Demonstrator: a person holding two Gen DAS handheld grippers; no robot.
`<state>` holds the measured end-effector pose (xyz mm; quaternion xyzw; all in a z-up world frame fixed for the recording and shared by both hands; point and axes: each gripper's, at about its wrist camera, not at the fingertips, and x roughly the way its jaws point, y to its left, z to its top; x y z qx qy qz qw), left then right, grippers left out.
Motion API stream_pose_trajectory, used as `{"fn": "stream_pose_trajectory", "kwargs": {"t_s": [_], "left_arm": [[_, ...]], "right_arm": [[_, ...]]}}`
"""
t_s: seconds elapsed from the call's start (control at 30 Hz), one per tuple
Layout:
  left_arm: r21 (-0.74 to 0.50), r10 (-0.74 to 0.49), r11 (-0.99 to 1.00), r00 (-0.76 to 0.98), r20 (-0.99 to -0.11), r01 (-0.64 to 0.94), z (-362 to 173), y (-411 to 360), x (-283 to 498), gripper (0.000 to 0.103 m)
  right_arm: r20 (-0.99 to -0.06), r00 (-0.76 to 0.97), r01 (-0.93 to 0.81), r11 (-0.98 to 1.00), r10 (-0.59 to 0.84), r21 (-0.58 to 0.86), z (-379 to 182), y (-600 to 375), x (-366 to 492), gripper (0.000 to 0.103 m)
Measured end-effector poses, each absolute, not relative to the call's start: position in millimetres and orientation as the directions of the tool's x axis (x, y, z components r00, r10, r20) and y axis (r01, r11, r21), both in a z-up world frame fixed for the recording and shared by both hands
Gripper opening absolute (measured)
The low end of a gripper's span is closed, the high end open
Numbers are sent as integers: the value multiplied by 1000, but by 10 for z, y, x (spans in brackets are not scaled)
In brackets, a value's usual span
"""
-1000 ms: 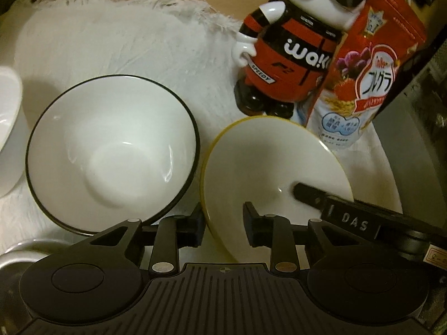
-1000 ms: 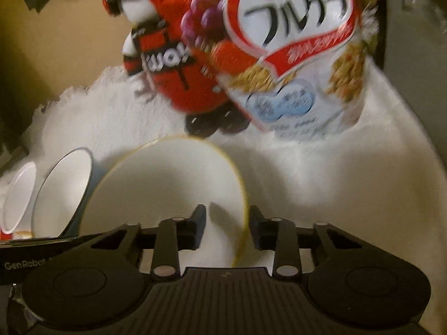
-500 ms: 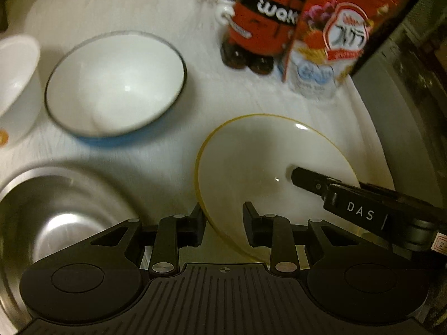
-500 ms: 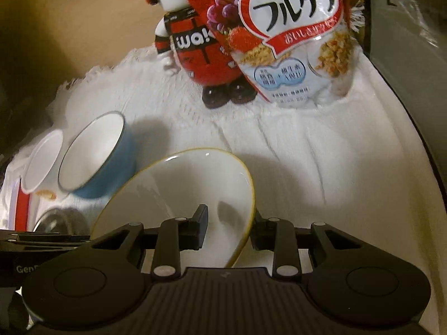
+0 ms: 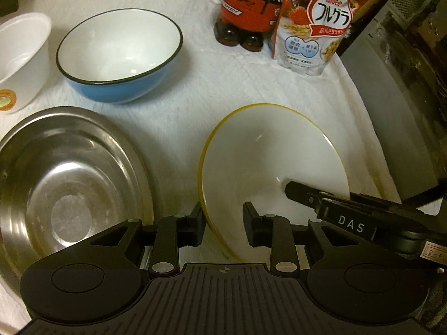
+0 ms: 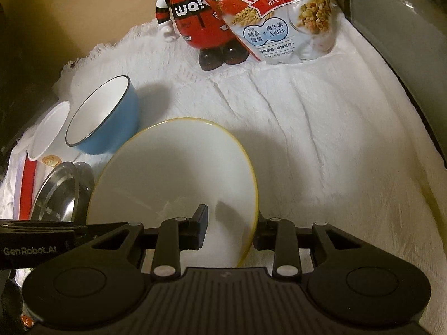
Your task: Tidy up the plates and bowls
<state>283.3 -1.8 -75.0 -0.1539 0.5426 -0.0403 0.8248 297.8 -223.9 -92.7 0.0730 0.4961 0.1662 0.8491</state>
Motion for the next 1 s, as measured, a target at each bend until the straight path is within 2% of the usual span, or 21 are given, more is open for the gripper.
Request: {"fn": "stream_pose_trajectory", "kwargs": {"t_s": [0.5,0.87,1.0], "left_arm": [[-294,-227,948,395,-890,-118,-750,-30,2695,31],[-442,-338,885,451,-826,-147,-679,249,2437,26],[-474,-350,868,496,-795,-146,-503,367,2394,25]], "right_arm": [[-815,452,-253,928,364,274,-908,-2190,2925,35],[-814,449,-282,923,368,262,-908,-2189,2877,35],[-782,516,-298,929,349,218,-758,-2225,2867,35]]}}
